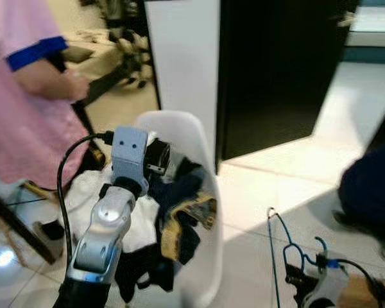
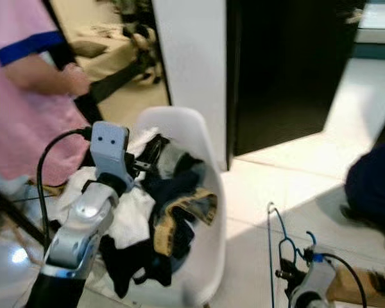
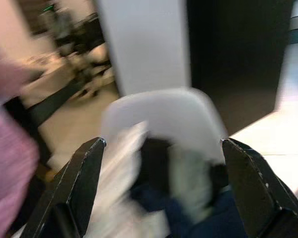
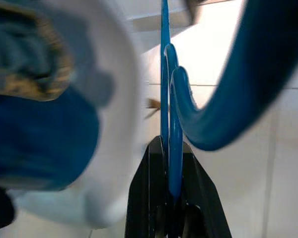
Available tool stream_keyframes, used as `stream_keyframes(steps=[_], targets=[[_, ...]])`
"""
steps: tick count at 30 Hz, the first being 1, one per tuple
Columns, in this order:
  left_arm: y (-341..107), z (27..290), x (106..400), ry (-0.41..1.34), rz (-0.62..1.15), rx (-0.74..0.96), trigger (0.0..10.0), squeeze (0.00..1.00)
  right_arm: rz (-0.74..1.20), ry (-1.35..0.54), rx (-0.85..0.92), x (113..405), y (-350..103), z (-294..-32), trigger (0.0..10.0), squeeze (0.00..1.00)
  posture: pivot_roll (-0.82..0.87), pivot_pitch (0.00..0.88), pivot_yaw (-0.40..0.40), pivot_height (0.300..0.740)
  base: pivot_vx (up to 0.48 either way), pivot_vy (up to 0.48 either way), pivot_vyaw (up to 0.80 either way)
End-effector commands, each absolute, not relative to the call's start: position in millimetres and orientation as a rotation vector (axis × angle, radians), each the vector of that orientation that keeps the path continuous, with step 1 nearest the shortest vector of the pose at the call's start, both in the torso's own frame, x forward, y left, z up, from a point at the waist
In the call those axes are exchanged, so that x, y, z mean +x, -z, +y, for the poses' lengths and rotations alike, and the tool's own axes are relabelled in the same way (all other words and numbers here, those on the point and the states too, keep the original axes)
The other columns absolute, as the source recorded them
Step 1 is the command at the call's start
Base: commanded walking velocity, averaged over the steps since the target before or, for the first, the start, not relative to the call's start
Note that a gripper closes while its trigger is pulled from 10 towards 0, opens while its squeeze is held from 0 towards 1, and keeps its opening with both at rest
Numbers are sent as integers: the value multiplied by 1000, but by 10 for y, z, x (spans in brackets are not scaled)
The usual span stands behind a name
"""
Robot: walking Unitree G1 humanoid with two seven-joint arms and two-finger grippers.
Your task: Hang hanger
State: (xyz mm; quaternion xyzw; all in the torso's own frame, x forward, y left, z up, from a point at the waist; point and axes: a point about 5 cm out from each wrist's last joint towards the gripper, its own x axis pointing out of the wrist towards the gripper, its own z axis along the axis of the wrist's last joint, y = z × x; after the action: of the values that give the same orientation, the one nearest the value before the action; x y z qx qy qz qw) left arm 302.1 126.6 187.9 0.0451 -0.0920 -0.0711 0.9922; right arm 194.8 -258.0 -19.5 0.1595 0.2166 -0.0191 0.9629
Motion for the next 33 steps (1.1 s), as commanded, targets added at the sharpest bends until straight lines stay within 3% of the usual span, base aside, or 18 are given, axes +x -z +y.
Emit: stream_keyframes(steps=[1, 3, 4, 18, 25, 33], targets=[[-1754, 1325, 3019, 115, -115, 114, 10000, 0, 433, 24, 336, 1960, 205, -2529, 10000, 0, -17, 0, 36, 740, 0, 0, 0], [-1701, 1313, 3022, 120, -75, 107, 10000, 0, 434, 36, 351, 1956, 216, -2538, 10000, 0, -16, 0, 35, 740, 0, 0, 0], [-1583, 1259, 3024, 159, 27, 90, 10000, 0, 438, 58, 371, 1949, 245, -2570, 10000, 0, -18, 0, 35, 740, 0, 0, 0], [-1267, 1044, 3061, 344, 255, 123, 10000, 0, 440, 75, 381, 1938, 264, -2591, 10000, 0, -32, 0, 46, 740, 0, 0, 0], [-1143, 1220, 3033, 221, 372, 162, 10000, 0, 412, 70, 380, 1944, 201, -2556, 10000, 0, -30, 0, 45, 740, 0, 0, 0], [-1136, 1325, 3025, 182, 381, 174, 10000, 0, 401, 62, 379, 1946, 162, -2526, 10000, 0, -27, 0, 42, 740, 0, 0, 0]])
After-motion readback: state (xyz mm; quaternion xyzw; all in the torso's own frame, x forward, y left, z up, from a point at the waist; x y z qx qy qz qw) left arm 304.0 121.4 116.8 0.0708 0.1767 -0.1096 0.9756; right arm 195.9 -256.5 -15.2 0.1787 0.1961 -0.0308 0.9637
